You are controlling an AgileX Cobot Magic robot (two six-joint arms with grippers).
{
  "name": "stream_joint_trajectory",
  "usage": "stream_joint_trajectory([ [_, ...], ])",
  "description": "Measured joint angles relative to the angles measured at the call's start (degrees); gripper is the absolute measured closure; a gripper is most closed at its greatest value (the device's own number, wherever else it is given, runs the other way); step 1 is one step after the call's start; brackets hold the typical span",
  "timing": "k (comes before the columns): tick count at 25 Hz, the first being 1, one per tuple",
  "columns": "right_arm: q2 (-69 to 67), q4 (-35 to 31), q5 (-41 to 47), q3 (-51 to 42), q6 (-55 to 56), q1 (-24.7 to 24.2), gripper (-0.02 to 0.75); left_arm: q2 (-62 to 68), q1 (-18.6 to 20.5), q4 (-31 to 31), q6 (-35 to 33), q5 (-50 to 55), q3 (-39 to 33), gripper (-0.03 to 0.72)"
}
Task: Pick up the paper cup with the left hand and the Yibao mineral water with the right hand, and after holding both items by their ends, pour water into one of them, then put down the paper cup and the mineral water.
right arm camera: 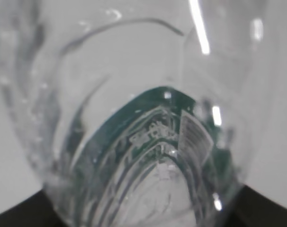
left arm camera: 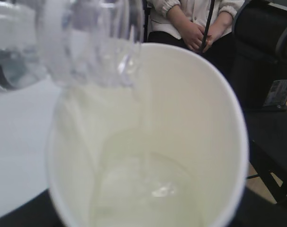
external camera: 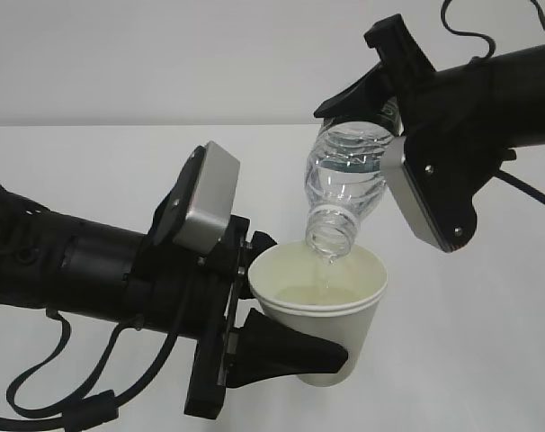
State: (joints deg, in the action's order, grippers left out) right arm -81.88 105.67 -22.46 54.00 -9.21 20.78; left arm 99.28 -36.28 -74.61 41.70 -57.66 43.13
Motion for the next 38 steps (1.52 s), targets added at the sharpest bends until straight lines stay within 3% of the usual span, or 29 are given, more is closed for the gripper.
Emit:
stream_joint_trajectory([
  [38, 0.0, 0.0, 0.7, 0.0, -0.7, 0.0, 0.311, 0.0, 0.0, 0.1, 0.0, 1.6, 0.0, 0.274],
])
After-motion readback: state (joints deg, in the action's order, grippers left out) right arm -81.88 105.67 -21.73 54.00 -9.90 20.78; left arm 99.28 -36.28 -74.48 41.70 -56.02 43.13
